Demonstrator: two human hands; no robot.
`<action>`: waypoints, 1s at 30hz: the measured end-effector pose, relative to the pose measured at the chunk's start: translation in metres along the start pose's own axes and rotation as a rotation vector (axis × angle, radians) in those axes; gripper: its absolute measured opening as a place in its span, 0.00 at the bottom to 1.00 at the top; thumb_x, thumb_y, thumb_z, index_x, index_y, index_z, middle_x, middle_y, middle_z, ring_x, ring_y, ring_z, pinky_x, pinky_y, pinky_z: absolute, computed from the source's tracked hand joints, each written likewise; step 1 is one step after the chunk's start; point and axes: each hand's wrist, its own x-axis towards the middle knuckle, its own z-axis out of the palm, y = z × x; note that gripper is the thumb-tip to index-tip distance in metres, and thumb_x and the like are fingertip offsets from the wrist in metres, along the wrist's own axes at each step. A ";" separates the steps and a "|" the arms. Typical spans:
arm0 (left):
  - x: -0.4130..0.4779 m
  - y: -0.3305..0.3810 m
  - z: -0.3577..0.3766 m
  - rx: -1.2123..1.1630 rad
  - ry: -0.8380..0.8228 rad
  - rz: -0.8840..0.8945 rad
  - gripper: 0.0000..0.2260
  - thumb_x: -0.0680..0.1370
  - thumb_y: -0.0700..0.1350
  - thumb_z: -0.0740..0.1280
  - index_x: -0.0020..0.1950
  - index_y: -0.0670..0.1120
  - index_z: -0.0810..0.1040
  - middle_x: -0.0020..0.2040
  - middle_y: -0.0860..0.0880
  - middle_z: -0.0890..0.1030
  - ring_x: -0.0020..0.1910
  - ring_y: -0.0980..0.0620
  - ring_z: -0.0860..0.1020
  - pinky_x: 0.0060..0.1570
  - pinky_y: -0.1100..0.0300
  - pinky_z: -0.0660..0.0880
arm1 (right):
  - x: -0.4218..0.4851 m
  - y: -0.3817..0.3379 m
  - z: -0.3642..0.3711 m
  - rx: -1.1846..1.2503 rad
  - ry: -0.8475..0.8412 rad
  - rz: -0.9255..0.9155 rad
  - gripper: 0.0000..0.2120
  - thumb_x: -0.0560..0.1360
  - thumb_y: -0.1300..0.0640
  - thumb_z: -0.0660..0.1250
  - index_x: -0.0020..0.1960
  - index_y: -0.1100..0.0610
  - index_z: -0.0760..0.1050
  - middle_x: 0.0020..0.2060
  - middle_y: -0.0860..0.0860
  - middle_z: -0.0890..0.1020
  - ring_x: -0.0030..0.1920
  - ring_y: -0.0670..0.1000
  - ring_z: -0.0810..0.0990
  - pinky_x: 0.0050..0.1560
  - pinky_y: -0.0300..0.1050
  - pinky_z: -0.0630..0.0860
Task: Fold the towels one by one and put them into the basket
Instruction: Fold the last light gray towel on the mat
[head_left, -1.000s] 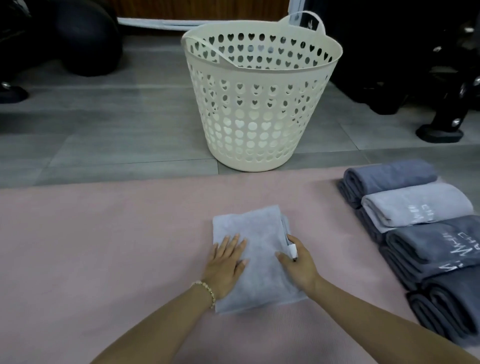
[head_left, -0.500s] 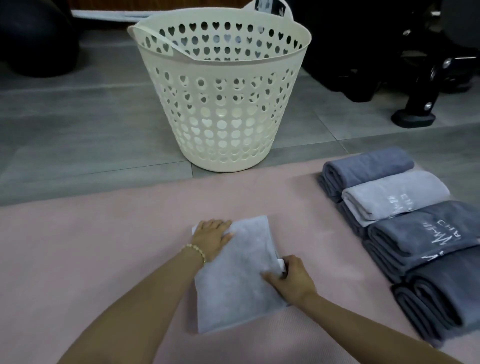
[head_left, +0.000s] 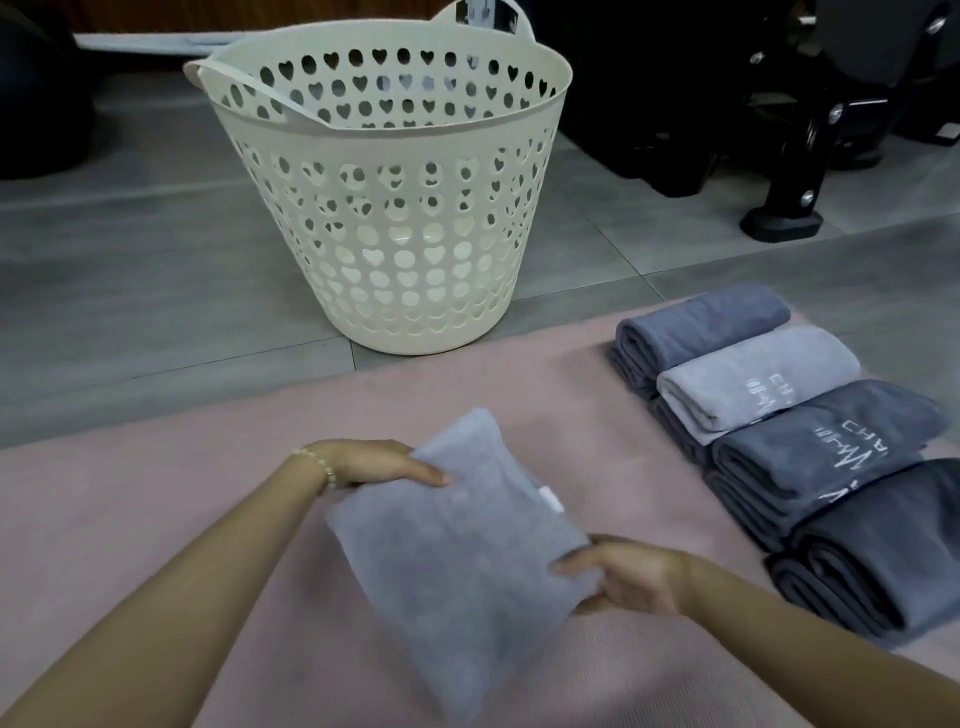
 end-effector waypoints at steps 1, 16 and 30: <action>-0.012 -0.003 0.002 -0.092 -0.036 0.044 0.16 0.76 0.52 0.67 0.62 0.48 0.77 0.55 0.49 0.83 0.55 0.50 0.81 0.59 0.54 0.76 | -0.004 -0.007 -0.008 0.099 0.011 -0.018 0.29 0.61 0.55 0.75 0.62 0.59 0.76 0.59 0.58 0.80 0.54 0.56 0.80 0.57 0.49 0.77; -0.010 -0.143 0.110 0.522 0.909 0.463 0.35 0.72 0.68 0.62 0.73 0.50 0.64 0.70 0.55 0.68 0.68 0.55 0.65 0.71 0.64 0.52 | 0.018 0.013 0.040 -0.990 0.660 -0.691 0.30 0.74 0.36 0.59 0.69 0.53 0.67 0.67 0.48 0.71 0.66 0.48 0.71 0.69 0.45 0.66; 0.022 -0.122 0.114 0.958 0.558 0.285 0.38 0.47 0.70 0.76 0.54 0.59 0.82 0.52 0.59 0.83 0.49 0.57 0.83 0.36 0.68 0.78 | 0.031 0.034 0.057 -1.556 0.242 -0.426 0.57 0.52 0.20 0.47 0.77 0.43 0.42 0.76 0.42 0.42 0.72 0.40 0.37 0.70 0.39 0.32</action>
